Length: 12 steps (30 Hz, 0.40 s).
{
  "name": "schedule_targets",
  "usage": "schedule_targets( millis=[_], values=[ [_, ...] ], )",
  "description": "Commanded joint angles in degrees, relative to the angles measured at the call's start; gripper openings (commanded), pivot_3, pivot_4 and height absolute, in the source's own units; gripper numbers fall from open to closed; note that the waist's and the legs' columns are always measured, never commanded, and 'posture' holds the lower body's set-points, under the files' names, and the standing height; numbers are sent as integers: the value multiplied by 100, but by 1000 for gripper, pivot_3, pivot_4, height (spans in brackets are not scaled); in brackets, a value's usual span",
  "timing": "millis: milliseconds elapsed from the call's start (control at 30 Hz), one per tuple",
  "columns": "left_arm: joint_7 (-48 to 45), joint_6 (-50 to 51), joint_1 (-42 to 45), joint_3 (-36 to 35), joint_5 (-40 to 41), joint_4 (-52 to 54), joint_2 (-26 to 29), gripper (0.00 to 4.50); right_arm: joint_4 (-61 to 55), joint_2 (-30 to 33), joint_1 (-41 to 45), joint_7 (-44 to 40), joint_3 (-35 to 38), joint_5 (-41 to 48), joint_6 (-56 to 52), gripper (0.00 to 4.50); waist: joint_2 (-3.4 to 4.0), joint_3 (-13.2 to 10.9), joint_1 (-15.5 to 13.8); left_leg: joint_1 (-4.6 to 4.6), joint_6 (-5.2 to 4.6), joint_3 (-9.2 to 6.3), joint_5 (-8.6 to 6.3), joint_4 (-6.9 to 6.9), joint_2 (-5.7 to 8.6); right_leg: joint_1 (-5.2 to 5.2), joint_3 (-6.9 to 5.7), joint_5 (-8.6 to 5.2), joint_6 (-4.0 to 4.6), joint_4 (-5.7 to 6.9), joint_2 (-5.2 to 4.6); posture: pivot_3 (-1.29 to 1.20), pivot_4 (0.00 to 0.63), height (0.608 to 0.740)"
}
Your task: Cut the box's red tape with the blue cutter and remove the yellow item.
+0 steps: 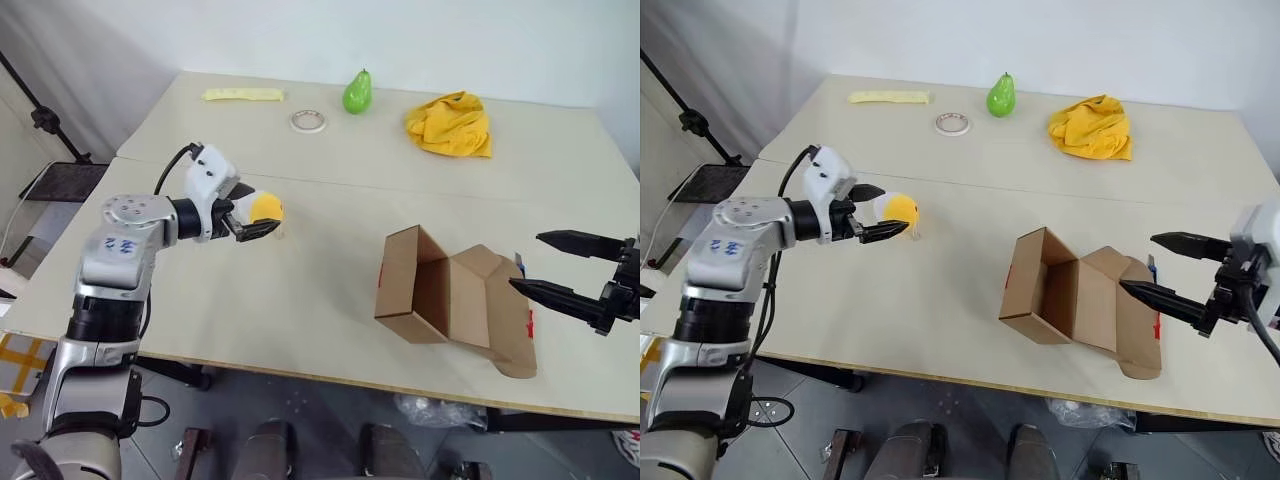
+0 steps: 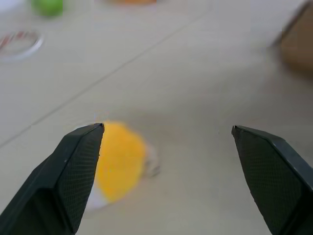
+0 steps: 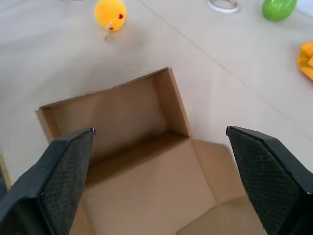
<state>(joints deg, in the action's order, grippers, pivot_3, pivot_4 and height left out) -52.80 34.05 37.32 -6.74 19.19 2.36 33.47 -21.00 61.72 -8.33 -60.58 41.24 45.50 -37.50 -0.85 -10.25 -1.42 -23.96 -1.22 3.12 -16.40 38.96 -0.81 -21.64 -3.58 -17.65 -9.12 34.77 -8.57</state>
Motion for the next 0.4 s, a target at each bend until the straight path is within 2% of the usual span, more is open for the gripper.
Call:
schedule_targets(
  millis=[33,133,233,333,400],
  values=[
    [-398,-227,-662,-529,792,517,-40,4441,400,-13,-178,-420,357,-302,337,4500,0,0,2,1,0,2,0,1,0,1,1,0,0,0,0,0,150,740],
    [-848,-659,-1355,-379,626,385,317,4441,855,-97,-590,-941,355,-731,862,4500,1,0,5,19,1,13,-3,-3,5,8,2,0,1,2,1,0,150,740],
    [-1551,-1197,-2006,-370,698,-64,536,4441,1701,-364,-998,-1486,332,-1221,1862,4500,2,1,7,65,4,48,-18,-19,8,28,11,-9,17,-20,1,0,150,740],
    [-1709,-1872,-2242,-370,563,-390,542,4441,2286,-428,-1142,-1626,249,-1570,2390,4500,8,-1,9,78,-20,55,-35,-38,-9,26,18,-12,24,-23,-8,0,150,740],
    [-1742,-1901,-2271,-357,673,-452,484,4441,2410,-540,-1112,-1527,272,-1667,2634,4500,9,-1,14,78,-19,62,-34,-41,-11,18,29,-8,30,-21,-9,0,150,740]
  ],
)
